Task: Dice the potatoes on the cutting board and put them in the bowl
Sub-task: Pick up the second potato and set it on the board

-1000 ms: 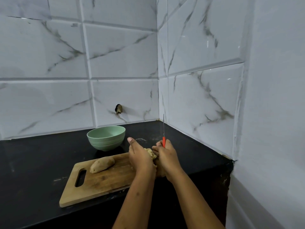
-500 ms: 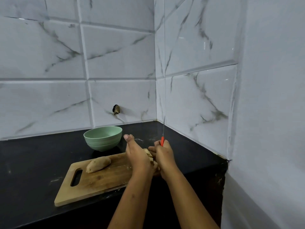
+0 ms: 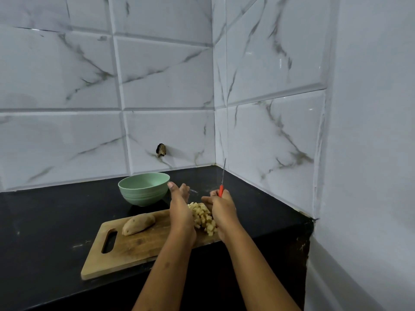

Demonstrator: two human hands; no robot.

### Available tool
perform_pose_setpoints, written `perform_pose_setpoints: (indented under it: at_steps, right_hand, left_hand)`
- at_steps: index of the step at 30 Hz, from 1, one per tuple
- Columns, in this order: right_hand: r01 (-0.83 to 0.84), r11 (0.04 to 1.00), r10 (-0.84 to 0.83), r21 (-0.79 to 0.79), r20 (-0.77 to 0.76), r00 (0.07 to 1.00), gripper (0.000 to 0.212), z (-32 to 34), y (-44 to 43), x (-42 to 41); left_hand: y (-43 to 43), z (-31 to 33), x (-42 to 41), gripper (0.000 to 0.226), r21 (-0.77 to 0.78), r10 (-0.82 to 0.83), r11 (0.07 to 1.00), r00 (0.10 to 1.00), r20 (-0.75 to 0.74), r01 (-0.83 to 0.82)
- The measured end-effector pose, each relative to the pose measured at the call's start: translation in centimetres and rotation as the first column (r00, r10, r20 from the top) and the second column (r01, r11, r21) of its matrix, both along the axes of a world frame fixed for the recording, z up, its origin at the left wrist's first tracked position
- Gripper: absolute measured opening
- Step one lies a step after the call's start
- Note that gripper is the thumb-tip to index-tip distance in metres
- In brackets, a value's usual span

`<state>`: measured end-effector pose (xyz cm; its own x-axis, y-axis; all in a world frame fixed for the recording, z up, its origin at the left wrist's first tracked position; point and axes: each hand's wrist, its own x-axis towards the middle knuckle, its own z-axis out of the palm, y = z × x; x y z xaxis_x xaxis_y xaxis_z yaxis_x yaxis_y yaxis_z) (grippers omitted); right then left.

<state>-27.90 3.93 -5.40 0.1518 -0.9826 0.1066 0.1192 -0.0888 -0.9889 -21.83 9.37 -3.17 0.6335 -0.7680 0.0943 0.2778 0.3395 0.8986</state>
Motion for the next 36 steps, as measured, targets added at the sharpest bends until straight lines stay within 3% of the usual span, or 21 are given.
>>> perform_pose_setpoints:
  at_steps: [5, 14, 26, 32, 36]
  right_hand:
    - [-0.004, 1.000, 0.003, 0.010, 0.081, 0.997, 0.014, -0.4, -0.3, -0.3]
    - [-0.005, 0.998, 0.000, 0.057, 0.088, 0.996, 0.013, 0.0, 0.3, 0.0]
    - [0.056, 0.997, -0.056, -0.061, 0.003, 0.998, 0.015, 0.2, 0.5, -0.4]
    - [0.025, 0.999, -0.025, 0.020, -0.008, 1.000, 0.015, 0.7, 0.7, -0.3]
    - [0.062, 0.997, -0.066, -0.044, -0.097, 0.993, 0.014, 0.3, 0.8, 0.1]
  left_hand:
    - [0.4, -0.1, 0.7, 0.070, 0.020, -0.004, 1.000, 1.000, -0.023, 0.004]
    - [1.5, 1.3, -3.0, 0.061, -0.011, -0.128, 0.992, 0.988, -0.086, 0.128]
    - [2.2, 1.4, 1.1, 0.055, -0.218, 0.037, 0.974, 0.993, -0.109, -0.060]
    - [3.0, 0.6, 3.3, 0.059, 0.074, 0.015, 0.997, 1.000, -0.026, -0.013]
    - [2.6, 0.1, 2.1, 0.065, 0.149, -0.057, 0.987, 0.998, -0.016, 0.059]
